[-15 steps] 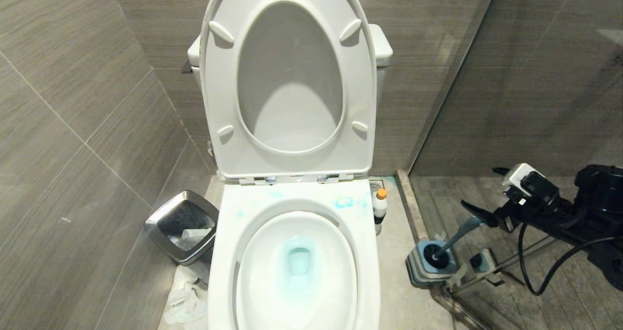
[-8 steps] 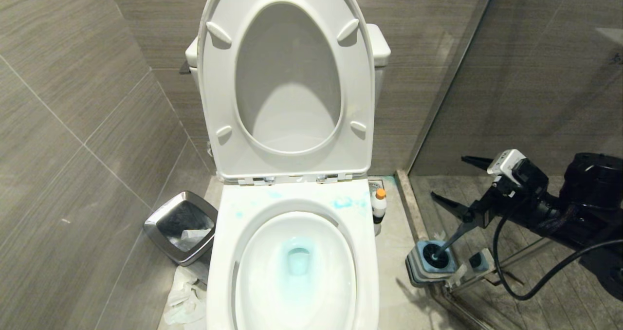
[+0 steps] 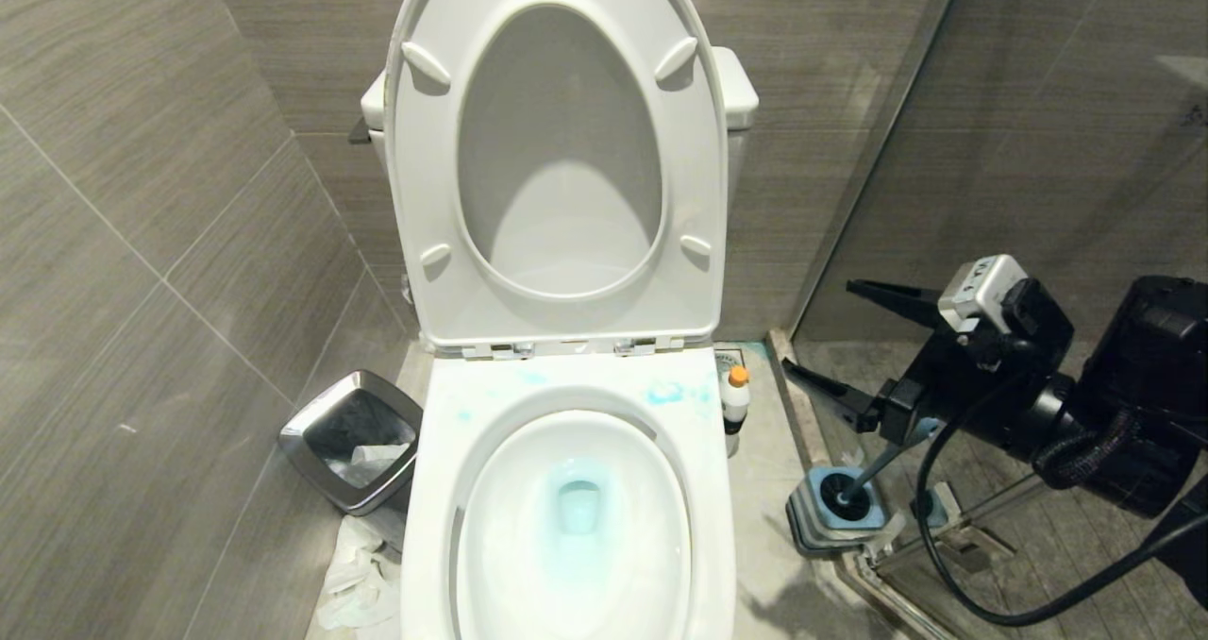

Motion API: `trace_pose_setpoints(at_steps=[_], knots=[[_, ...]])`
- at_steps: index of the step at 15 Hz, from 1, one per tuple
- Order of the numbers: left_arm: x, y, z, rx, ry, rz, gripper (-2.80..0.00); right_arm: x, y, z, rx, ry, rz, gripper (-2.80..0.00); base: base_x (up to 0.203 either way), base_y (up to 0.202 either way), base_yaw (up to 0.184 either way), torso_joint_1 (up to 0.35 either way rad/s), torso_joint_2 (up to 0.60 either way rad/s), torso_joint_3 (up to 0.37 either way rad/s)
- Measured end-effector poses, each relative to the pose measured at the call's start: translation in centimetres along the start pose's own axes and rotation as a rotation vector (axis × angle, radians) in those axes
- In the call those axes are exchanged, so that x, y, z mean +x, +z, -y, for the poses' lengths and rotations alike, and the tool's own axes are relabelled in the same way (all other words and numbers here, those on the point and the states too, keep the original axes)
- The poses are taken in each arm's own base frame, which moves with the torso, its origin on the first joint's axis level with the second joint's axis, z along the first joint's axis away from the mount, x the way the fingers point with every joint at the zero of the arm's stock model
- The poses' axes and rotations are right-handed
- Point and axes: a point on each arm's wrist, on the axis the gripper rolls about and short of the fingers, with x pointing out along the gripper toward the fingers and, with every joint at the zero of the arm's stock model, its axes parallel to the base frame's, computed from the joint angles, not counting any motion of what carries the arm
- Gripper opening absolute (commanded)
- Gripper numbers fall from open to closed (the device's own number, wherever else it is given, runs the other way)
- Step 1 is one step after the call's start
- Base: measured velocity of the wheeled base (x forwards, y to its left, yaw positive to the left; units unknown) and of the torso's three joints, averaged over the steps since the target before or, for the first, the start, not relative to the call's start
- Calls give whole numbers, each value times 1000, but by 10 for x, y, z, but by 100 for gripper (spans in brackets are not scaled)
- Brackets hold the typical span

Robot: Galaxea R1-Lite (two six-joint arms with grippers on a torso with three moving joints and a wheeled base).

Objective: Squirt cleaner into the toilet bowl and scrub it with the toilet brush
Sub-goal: Flush the toilet

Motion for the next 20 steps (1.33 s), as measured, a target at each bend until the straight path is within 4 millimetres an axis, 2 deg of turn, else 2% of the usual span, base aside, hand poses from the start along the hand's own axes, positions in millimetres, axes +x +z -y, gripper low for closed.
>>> trace_pose_setpoints(at_steps=[5,11,13,15,20], knots=[[0,0,0,0,0,0,-280,-33,0,-15,316,-158,-69,0,0,0,0,0,0,0],[0,0,0,0,0,0,-280,-86,-16,-39,571,-294,-143,0,0,0,0,0,0,0],[0,0,0,-1,-1,0,-280,-100,-23,-46,596,-331,-170,0,0,0,0,0,0,0],[0,0,0,-1,-1,0,-280,-109,-27,-50,594,-370,-192,-280,0,0,0,0,0,0],[0,0,0,0,0,0,-280,-118,-32,-53,568,-459,-227,-280,0,0,0,0,0,0]])
